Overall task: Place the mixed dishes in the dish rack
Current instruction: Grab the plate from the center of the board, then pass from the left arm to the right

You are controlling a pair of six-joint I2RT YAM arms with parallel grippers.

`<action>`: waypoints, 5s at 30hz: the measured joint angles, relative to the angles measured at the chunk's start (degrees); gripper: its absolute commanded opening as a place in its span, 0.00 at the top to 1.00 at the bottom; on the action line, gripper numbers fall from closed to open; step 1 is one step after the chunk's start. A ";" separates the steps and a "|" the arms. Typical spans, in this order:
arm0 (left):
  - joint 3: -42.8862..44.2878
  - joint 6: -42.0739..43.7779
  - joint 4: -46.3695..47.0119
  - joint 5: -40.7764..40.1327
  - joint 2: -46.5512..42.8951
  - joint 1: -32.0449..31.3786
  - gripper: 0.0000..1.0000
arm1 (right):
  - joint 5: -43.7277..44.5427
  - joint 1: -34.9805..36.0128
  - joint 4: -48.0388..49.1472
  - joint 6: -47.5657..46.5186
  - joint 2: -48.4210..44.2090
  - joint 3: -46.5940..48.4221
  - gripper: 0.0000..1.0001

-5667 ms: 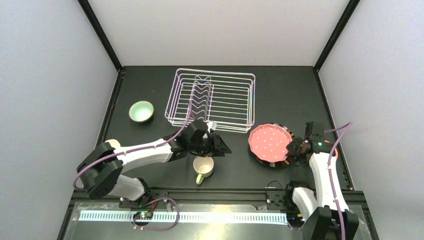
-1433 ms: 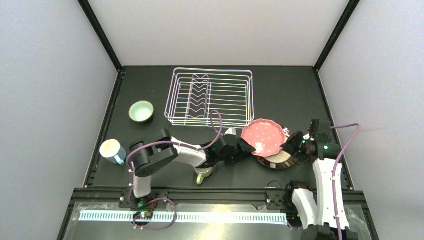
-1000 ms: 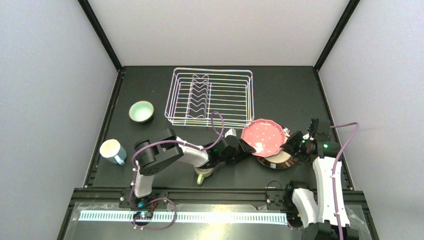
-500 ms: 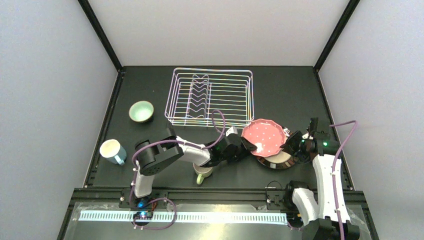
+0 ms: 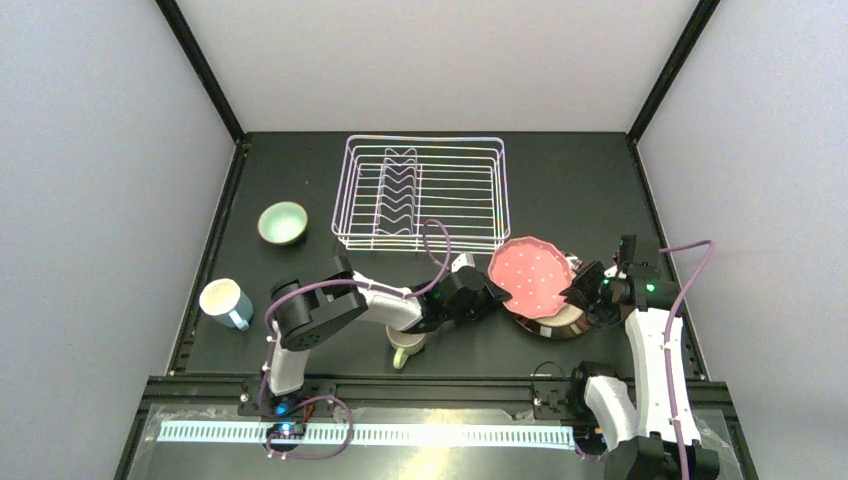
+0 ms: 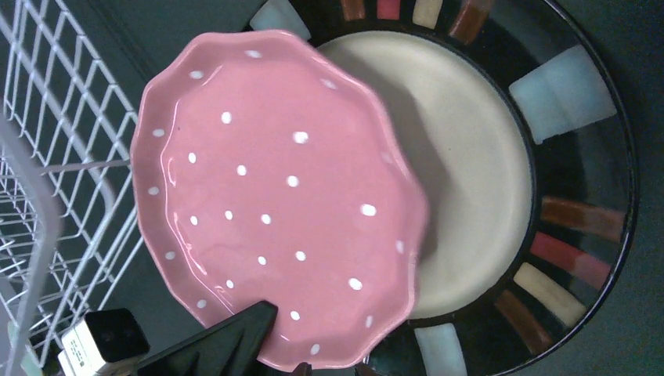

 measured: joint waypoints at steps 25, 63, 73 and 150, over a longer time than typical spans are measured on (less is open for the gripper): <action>0.72 -0.13 -3.61 -1.75 -1.09 -0.52 0.82 | -0.02 0.00 -0.02 0.02 -0.11 0.33 0.69; 2.19 4.17 -15.39 -5.55 -5.81 -2.05 0.85 | 3.96 0.00 2.56 2.40 0.55 0.04 0.76; 3.04 5.27 -16.94 -5.68 -5.81 -2.05 0.85 | 11.26 0.00 6.49 5.86 6.99 -2.12 0.98; 4.72 12.31 -28.63 -11.98 -12.09 -2.89 0.99 | 11.28 0.11 29.24 10.27 25.81 -7.21 1.00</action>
